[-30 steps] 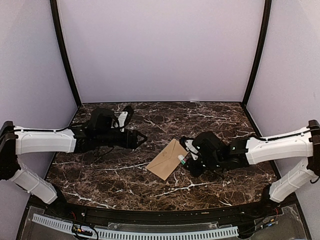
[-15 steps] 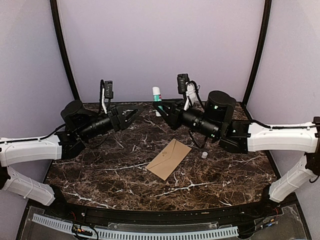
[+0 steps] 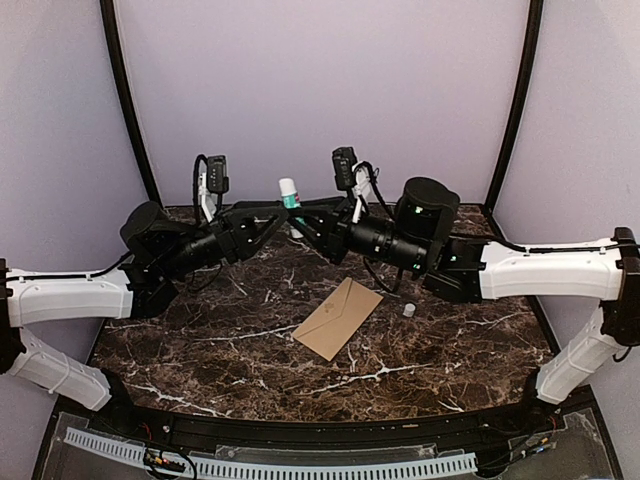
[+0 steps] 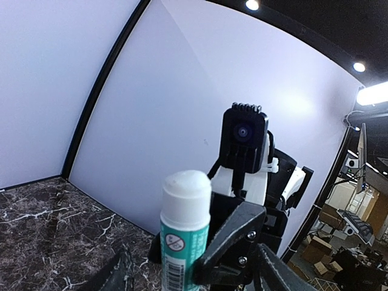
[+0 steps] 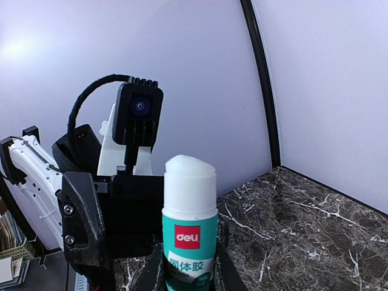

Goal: Place the letter into the envelope and seal it
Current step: Pick up the solid glue from the center of the board.

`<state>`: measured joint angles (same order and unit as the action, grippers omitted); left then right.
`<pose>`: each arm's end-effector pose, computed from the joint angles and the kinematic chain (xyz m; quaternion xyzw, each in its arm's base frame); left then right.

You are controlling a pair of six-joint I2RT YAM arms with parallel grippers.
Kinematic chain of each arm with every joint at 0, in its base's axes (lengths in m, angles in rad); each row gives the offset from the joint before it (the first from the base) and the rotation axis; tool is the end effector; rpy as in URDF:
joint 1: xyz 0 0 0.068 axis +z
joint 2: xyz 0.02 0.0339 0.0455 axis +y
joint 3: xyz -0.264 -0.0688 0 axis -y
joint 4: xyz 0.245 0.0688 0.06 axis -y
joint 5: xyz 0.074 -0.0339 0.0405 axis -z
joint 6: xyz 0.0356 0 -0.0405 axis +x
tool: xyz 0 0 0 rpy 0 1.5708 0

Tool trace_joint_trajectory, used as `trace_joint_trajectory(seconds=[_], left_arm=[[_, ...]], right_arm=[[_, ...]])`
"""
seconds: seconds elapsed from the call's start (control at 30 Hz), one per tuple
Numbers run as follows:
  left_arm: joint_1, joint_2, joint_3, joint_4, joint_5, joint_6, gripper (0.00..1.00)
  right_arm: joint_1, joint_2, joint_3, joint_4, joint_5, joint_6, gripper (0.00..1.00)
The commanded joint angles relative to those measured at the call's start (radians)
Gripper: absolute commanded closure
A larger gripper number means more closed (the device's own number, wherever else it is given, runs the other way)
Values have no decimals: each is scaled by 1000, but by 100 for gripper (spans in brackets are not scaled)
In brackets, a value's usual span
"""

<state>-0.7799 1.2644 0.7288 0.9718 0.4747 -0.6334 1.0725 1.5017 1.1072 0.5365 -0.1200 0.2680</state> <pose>0.1858 -0.2067 0.3364 0.2360 0.5064 -0.6283 0.5414 0.1680 0.3176 0.3536 -0.2977 0.5841 0.4992 0.5666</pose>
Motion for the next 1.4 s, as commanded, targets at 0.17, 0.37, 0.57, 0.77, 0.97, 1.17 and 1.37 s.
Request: trace_joint_trajectory(seconds=[0.17,0.37,0.57,0.77,0.97,1.17,1.37], left_arm=[[-3,14,46,59,7,-34,35],[-4,27,59,39,-16,-28,41],[-3,36,60,28,-9,-38,62],[-4,43,53,32,3,-53,61],[-4,43,47,45,6,-61,67],[-3,39,47,52,3,-63,87],[-3,39,47,46,13,-64,100]], right_arm=[[3,16,25,29,-85,0,100],[5,31,34,12,-105,5,100],[6,21,20,25,-86,4,100],[4,-2,-3,52,-54,4,100],[4,-8,-13,59,-46,5,100],[3,-9,-17,47,-37,7,100],[2,-21,-21,33,-24,13,83]])
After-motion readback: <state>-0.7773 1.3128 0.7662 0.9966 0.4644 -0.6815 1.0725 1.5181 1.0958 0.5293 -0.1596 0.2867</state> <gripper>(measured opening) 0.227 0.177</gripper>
